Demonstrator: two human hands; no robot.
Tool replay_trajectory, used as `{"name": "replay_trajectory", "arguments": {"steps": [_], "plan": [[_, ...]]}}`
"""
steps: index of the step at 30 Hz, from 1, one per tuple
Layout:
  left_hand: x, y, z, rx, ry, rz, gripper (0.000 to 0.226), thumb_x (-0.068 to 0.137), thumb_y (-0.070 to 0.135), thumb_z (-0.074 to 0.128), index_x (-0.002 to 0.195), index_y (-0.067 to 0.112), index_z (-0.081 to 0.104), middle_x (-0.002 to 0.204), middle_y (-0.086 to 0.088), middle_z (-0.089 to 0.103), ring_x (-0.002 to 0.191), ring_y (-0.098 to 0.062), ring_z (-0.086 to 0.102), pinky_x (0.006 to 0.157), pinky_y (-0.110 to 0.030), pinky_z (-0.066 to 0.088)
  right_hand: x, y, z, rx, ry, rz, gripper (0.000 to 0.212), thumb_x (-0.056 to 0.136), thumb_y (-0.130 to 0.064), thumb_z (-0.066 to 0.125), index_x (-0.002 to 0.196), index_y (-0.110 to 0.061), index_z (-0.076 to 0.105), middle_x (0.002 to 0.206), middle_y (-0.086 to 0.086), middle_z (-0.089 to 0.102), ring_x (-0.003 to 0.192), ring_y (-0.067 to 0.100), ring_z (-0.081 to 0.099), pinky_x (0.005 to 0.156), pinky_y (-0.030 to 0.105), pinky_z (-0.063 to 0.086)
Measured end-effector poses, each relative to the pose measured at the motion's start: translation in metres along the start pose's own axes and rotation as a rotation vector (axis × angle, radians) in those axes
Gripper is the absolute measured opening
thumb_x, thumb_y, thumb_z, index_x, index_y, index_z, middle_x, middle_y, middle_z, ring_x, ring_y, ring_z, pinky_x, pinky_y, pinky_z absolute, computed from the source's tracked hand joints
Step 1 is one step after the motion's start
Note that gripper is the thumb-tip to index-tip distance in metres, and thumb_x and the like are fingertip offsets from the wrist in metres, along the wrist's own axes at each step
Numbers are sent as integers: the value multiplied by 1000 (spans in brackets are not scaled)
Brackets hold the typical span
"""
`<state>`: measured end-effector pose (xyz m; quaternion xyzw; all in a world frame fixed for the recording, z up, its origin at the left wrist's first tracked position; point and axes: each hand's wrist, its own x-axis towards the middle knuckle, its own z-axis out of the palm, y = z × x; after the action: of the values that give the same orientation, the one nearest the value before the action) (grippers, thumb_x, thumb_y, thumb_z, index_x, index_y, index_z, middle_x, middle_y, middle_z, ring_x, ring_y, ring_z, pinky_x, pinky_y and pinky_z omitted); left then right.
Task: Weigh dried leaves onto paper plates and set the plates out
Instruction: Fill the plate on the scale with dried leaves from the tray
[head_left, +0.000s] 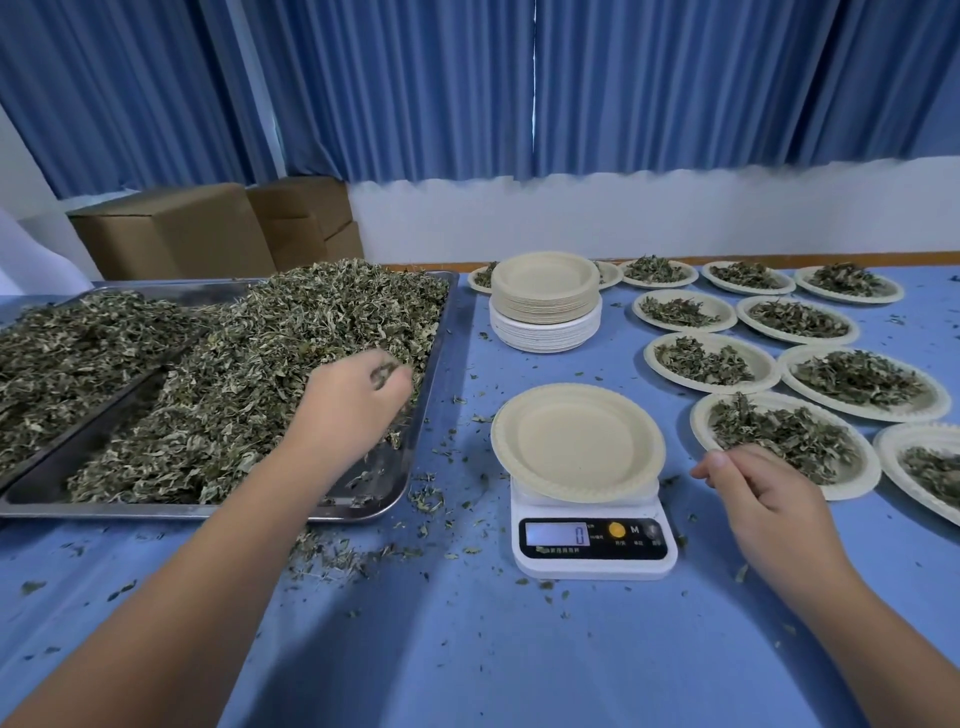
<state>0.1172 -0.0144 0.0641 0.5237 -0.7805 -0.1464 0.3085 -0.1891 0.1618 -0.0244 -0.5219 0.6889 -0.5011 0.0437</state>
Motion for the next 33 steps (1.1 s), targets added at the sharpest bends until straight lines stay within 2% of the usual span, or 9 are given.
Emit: {"name": "replay_trajectory", "arguments": {"steps": [5,11,15,18,21,23,27,31,33], "plan": [[7,67,21,-184,5,175,19,94,32,53,85,24,67,69,6,66,49,-3,51,44,-22,43,0,2,1,7,8,9,30,98,-26,47,74,-31,65,82,-5,62,80,5,57,64,11,38],[8,113,76,-199,-123,231,22,95,37,51,85,19,61,68,6,59,70,-19,58,57,-30,44,1,4,2,4,8,37,31,97,-28,48,71,-31,65,80,-8,63,84,0,57,68,9,39],[-1,110,103,6,-331,304,33,96,48,47,115,23,57,110,-1,62,100,-24,57,80,-38,49,2,8,0,-27,-4,32,34,97,-23,51,63,-23,58,65,-4,56,67,8,53,56,14,35],[-7,105,108,138,-448,376,55,93,59,45,140,31,41,136,3,53,123,-20,48,94,-40,43,2,11,1,-37,-52,65,33,96,-25,53,66,-11,55,51,-8,43,48,8,39,45,17,28],[-12,101,102,126,-483,444,65,93,63,42,149,35,27,153,8,36,138,-16,34,111,-45,27,3,13,0,-53,-61,77,33,96,-23,54,69,-3,54,49,-6,37,46,8,35,44,20,26],[-15,96,93,46,-436,463,64,93,63,41,149,34,29,154,11,33,138,-12,33,112,-43,25,4,13,0,-64,-65,83,33,95,-23,55,70,-1,54,49,-6,37,46,9,35,44,20,26],[-15,70,69,-8,-267,359,51,96,57,39,141,33,43,143,11,45,125,-12,47,103,-37,36,4,12,0,-69,-94,101,33,96,-24,54,69,-3,55,48,-6,40,44,8,37,43,18,28],[-17,27,45,109,-82,172,32,97,42,46,122,29,59,124,7,56,105,-15,58,91,-36,48,4,11,0,-93,-111,104,34,95,-26,53,69,-5,56,52,-1,44,45,8,40,47,25,30],[-20,7,33,285,9,68,30,96,40,45,118,28,61,118,4,59,95,-18,60,81,-35,52,4,10,1,-92,-124,114,34,96,-25,53,67,-8,56,56,4,48,45,8,40,49,29,31]]}}
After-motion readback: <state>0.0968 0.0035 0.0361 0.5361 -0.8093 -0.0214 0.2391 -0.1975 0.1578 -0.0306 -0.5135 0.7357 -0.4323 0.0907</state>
